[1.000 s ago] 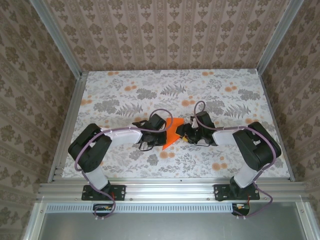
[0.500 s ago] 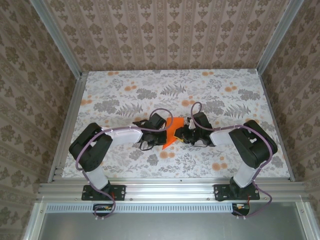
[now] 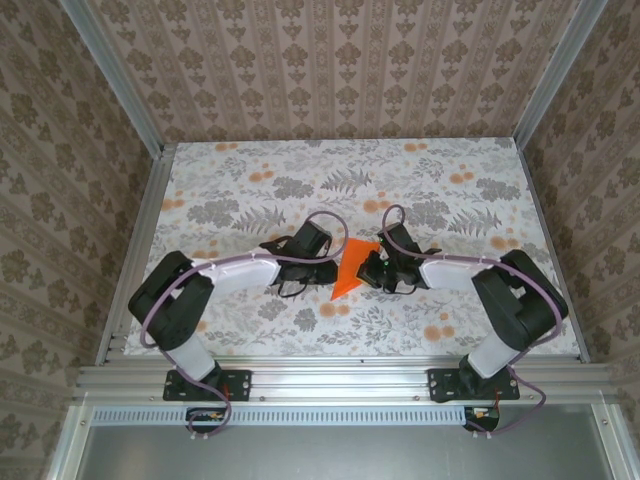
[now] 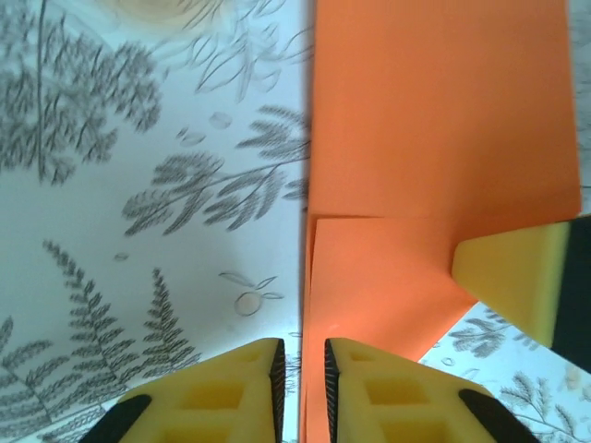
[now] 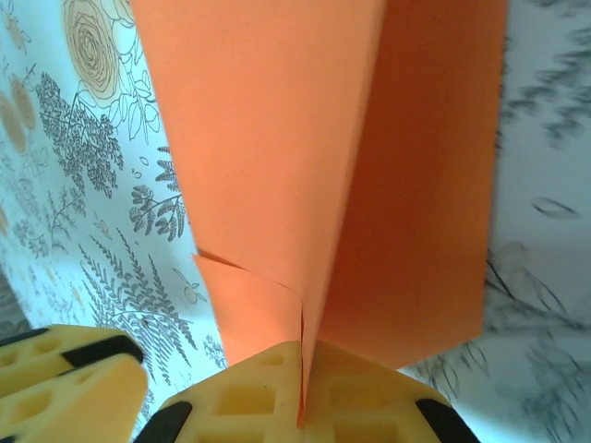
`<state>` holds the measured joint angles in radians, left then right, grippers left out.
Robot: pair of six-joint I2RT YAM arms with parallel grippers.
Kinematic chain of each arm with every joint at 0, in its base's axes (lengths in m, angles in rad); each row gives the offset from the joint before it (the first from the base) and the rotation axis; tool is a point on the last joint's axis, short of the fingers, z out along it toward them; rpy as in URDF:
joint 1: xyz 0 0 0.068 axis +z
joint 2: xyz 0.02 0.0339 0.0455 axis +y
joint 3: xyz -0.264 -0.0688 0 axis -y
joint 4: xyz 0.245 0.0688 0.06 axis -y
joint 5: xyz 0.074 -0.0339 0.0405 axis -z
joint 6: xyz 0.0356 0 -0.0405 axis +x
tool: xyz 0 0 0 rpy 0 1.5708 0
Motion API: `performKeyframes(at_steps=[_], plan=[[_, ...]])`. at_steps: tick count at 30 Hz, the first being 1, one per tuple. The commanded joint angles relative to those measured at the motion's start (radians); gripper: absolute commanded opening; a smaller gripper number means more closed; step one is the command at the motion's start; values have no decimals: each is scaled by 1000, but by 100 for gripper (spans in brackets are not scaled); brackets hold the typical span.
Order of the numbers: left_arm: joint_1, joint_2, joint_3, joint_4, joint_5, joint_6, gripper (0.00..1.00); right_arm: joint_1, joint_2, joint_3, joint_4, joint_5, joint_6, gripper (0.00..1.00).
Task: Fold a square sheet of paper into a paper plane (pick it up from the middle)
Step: Fourth fold the wing at the center of the table.
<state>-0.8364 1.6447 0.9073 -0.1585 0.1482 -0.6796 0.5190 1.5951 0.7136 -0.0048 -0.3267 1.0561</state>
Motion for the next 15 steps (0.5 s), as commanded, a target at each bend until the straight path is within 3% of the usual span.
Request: performKeyframes(at_steps=[1,6,11,15], plan=[[1,-60,-52,117,25,118,28,20,-87,57,-261,154,43,0],[-27,-97,-132,283,72,231,44,30,-136,96,-398,224,106,0],[-68,-93,-185,433,149,347,47,32,-110,117,-420,215,144,0],[-108,-78,-223,539,132,398,52,32,-93,122,-408,190,167,0]])
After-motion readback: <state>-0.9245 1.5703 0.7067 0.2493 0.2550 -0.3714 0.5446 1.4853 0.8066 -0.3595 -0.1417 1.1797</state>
